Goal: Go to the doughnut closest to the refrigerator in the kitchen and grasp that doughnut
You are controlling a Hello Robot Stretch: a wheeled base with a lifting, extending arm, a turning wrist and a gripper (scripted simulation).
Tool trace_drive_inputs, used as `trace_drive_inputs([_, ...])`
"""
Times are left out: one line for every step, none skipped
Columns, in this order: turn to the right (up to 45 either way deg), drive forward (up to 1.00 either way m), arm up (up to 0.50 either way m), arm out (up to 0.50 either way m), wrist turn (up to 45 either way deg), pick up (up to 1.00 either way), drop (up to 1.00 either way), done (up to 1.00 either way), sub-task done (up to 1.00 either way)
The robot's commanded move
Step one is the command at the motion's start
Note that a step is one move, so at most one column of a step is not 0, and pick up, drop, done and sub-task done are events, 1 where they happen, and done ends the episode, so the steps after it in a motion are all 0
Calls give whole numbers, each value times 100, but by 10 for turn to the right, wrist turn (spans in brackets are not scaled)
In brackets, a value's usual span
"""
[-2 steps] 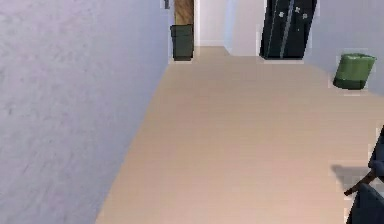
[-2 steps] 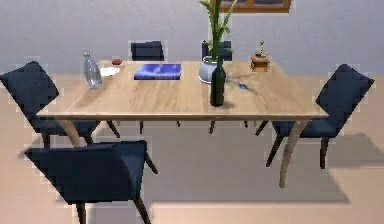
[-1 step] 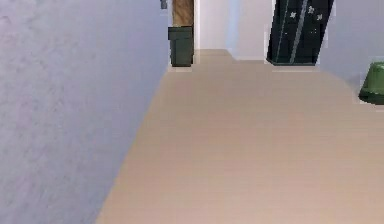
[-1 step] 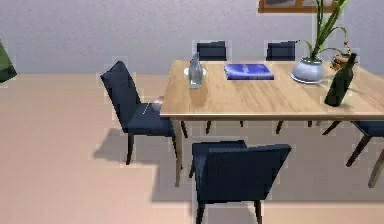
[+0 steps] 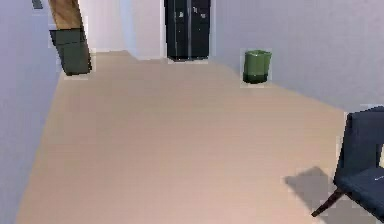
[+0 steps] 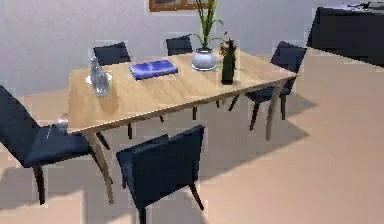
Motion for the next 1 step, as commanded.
trace_drive_inputs([0,100,0,0,0,0,0,0,0])
